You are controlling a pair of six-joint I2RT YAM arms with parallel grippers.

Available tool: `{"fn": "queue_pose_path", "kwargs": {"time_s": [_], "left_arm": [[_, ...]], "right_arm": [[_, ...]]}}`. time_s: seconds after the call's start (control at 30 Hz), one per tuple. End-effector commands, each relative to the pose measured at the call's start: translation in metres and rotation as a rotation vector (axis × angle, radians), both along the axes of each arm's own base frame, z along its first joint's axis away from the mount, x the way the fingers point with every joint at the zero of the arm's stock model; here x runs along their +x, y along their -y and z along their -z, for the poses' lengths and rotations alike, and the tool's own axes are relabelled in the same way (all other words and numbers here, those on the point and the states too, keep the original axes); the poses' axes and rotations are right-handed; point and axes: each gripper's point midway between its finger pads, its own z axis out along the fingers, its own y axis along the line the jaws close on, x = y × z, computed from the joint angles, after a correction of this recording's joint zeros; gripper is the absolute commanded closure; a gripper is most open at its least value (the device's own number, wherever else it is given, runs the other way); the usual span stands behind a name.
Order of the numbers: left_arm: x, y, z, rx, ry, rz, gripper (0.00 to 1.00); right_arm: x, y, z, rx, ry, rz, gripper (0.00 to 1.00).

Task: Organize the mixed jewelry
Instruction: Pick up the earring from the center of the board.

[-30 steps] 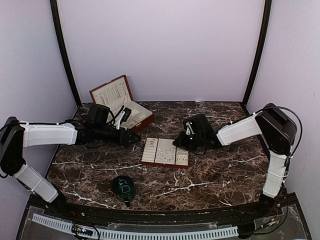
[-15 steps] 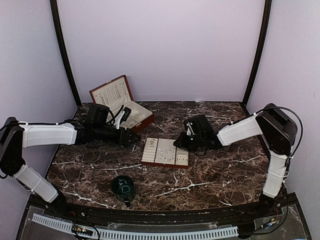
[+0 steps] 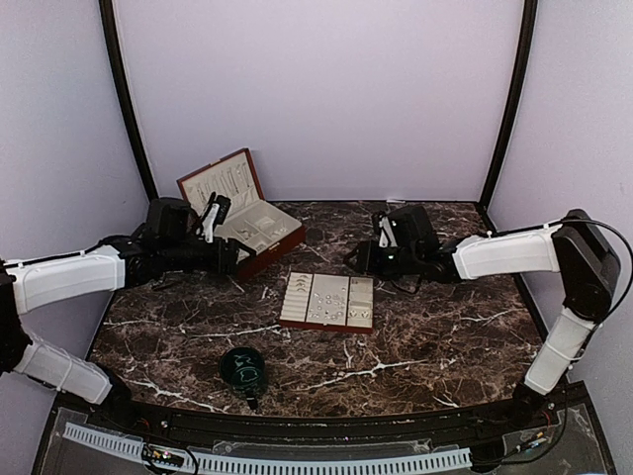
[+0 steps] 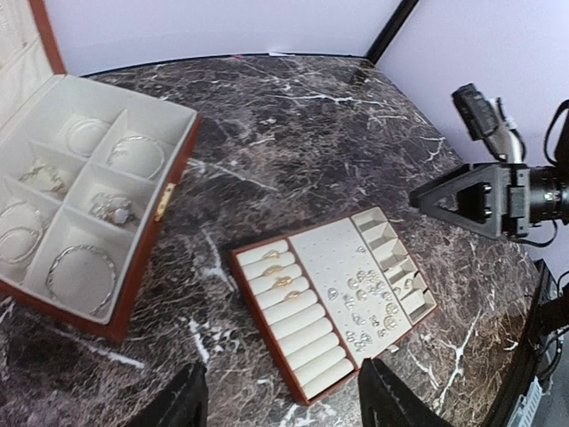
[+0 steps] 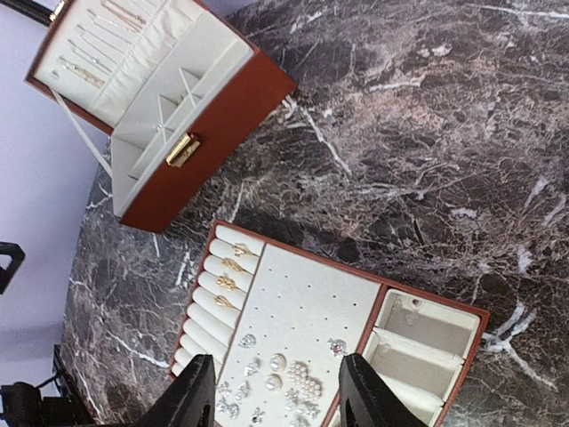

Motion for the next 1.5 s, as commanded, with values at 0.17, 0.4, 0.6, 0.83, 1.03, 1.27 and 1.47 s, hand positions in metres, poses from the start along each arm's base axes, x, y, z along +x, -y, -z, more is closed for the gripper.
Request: {"fn": "queue_pose_path", "kwargs": {"time_s": [0.17,0.4,0.6,0.83,1.03,1.27,1.47], "left_arm": [[-0.018,-0.082,0.034,0.111,-0.163,-0.318,0.43],[-0.058,-0.125,0.086,0.207,-0.396,-0.477,0.44],[-0.070,-0.150,0.116,0.212,-0.506,-0.563,0.52],[-0.080,-0.156,0.143,0.186,-0.613,-0.582,0.72],[-0.087,-0.163,0.154,0.219,-0.670,-0.610,0.76],[-0.096,-0.178,0.164,0.264,-0.718,-0.681,0.76],[-0.100,-0.179,0.169,0.277,-0.749,-0.691,0.80]], "right_arm": [[0.003,0.020,-0.027,-0.104,0.087,0.002,0.45],[0.002,0.027,-0.032,-0.134,0.109,0.006,0.38],[0.000,0.022,-0.029,-0.118,0.099,-0.015,0.38],[-0.002,0.022,-0.033,-0.096,0.114,-0.016,0.37],[-0.005,0.024,-0.028,-0.091,0.105,-0.013,0.37],[-0.005,0.023,-0.026,-0.083,0.098,-0.015,0.37],[-0.005,0.022,-0.024,-0.084,0.095,-0.018,0.37]]}}
